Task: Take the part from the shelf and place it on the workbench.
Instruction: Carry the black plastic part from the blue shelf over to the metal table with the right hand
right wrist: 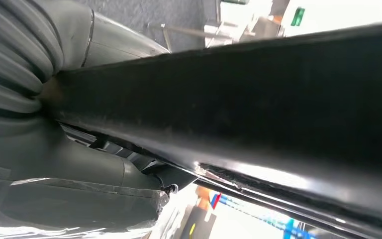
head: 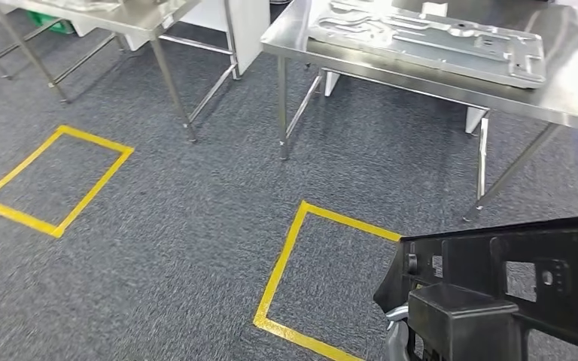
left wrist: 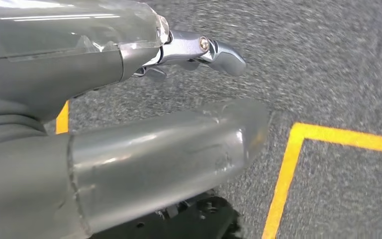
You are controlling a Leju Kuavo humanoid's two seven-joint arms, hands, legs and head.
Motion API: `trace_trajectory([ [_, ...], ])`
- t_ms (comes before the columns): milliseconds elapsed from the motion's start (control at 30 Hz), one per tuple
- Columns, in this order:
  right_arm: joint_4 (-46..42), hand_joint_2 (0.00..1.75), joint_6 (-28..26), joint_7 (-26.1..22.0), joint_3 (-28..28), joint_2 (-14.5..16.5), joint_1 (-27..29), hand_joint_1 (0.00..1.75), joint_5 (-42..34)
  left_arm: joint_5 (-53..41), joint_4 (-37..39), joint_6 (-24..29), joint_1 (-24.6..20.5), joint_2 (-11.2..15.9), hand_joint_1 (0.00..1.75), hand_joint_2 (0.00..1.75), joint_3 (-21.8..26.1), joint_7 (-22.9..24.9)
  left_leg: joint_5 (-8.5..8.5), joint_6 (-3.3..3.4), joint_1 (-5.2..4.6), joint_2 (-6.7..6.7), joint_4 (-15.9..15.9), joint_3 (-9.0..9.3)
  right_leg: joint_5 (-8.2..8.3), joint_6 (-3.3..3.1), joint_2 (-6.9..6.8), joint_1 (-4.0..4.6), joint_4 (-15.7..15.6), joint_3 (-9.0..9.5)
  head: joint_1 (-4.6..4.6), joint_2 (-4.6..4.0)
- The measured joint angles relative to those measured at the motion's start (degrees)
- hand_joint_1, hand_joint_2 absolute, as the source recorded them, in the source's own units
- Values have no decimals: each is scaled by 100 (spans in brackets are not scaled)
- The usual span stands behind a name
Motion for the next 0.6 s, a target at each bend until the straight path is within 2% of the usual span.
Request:
trace_trajectory([
  [33, 5, 175, 9, 3, 0, 0, -3, 175, -4, -4, -2, -1, 2, 0, 0, 0, 1, 11, 175, 2, 15, -146, -366, 131, -27, 29, 75, 2, 44, -7, 1, 0],
  [67, 9, 175, 19, 8, -1, 0, -6, 175, -8, -4, -4, -3, 7, 0, 0, 0, 2, 22, 281, 21, 28, -274, -635, 227, -49, 58, 147, 2, 86, -27, 1, 0],
  [100, 13, 175, 26, 11, -1, 0, -6, 175, -10, -5, -5, -4, 11, 0, 0, 0, 3, 30, 303, 47, 32, -367, -775, 274, -63, 89, 210, 1, 115, -55, 1, -1],
  [133, 16, 175, 31, 15, -1, -1, -3, 175, -12, -5, -7, -6, 13, -1, 0, 0, 4, 37, 275, 84, 23, -391, -798, 286, -62, 123, 271, -3, 128, -82, 1, -1],
  [200, 19, 175, 35, 21, -6, -2, 10, 175, -14, -8, -9, -10, 7, -8, 0, 0, 4, 40, 299, 167, 20, -264, -829, 303, -49, 186, 363, -24, 125, -114, -1, -1],
  [233, 19, 175, 35, 21, -10, -2, 14, 175, -16, -8, -10, -13, 1, -12, 0, 0, 4, 39, 314, 208, 28, -195, -853, 319, -89, 216, 264, -19, 188, -149, 10, 0],
  [267, 20, 175, 35, 23, -14, -3, 10, 175, -20, -9, -10, -15, -1, -16, 0, 0, 4, 39, 326, 244, 38, -117, -878, 330, -182, 245, 100, -11, 337, -226, 34, 0],
  [333, 27, 175, 42, 32, -17, -3, 0, 175, -33, -10, -12, -16, 17, -17, 0, 0, 5, 42, 322, 288, 34, 53, -902, 344, -515, 294, -309, -7, 977, -560, 81, 0],
  [367, 36, 175, 50, 39, -20, -4, -5, 175, -40, -13, -13, -16, 33, -16, 0, 0, 6, 48, 312, 294, 27, 143, -903, 345, -660, 313, -398, -22, 1339, -761, 93, 0],
  [400, 48, 175, 59, 45, -23, -4, -5, 175, -46, -16, -14, -16, 43, -14, 0, 0, 7, 54, 299, 294, 22, 234, -902, 349, -728, 326, -439, -38, 1605, -914, 93, 0],
  [433, 62, 175, 67, 49, -26, -5, -4, 175, -50, -20, -15, -16, 47, -13, 0, 0, 8, 59, 285, 290, 20, 318, -902, 359, -686, 330, -457, -48, 1678, -967, 93, 0],
  [467, 73, 175, 74, 52, -27, -5, -4, 175, -51, -27, -15, -16, 44, -13, 0, 0, 9, 62, 268, 283, 18, 396, -902, 378, -543, 323, -479, -54, 1529, -900, 94, -1],
  [500, 81, 175, 79, 55, -27, -6, -4, 175, -51, -37, -16, -16, 39, -14, 0, 0, 9, 62, 248, 273, 16, 469, -902, 408, -332, 301, -537, -51, 1180, -717, 94, -1],
  [567, 90, 175, 83, 62, -25, -7, -13, 175, -50, -67, -16, -18, 33, -20, 0, 0, 9, 62, 200, 235, 2, 595, -905, 473, -40, 214, -811, -1, 411, -309, 91, -1],
  [600, 92, 175, 84, 66, -21, -8, -19, 175, -50, -79, -16, -19, 31, -23, 0, 0, 9, 63, 179, 203, -3, 649, -909, 496, 12, 173, -912, 32, 185, -190, 91, -1],
])
